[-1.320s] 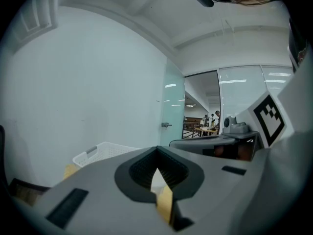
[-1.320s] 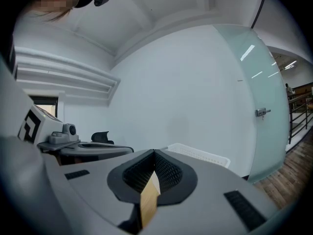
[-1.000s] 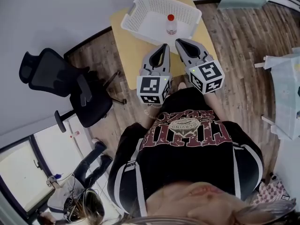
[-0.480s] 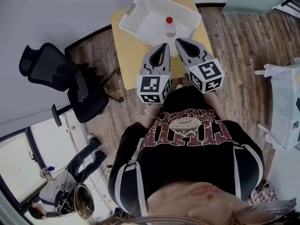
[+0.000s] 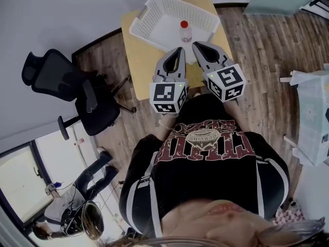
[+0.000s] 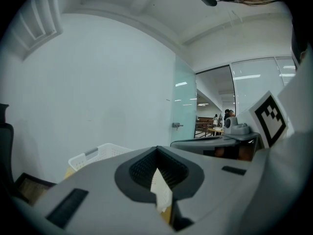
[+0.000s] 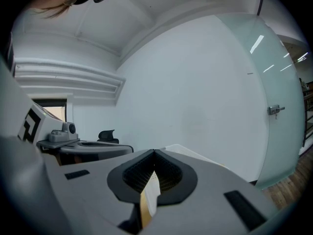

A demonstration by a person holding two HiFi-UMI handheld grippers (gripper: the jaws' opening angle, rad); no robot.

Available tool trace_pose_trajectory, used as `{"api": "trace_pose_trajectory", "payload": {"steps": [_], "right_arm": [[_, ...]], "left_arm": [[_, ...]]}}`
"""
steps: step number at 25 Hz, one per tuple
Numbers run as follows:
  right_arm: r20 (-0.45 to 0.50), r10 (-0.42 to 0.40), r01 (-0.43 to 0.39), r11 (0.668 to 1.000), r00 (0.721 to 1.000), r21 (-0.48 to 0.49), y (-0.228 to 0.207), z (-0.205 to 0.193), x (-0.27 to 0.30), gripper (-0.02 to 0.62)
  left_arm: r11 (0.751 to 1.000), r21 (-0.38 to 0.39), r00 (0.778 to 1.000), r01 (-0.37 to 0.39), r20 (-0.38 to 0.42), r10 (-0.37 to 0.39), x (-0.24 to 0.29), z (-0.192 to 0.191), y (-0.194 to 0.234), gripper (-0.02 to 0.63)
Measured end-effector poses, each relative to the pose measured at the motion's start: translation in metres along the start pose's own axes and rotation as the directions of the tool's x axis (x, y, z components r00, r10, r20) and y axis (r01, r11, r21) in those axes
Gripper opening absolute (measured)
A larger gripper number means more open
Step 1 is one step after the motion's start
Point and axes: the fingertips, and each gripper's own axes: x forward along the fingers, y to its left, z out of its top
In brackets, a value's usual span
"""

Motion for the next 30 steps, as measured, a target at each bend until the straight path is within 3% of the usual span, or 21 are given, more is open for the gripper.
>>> {"api": "trace_pose_trajectory", "payload": {"steps": [30], "right_arm": [[-0.079,-0.104,0.106,0.994,0.991,0.014,-0.03,-0.006,0.073,0.017]], "left_arm": [[0.996,0.0,0.995,0.092,-0.039,-0.092,0.05,0.007,0.054,0.041]]}}
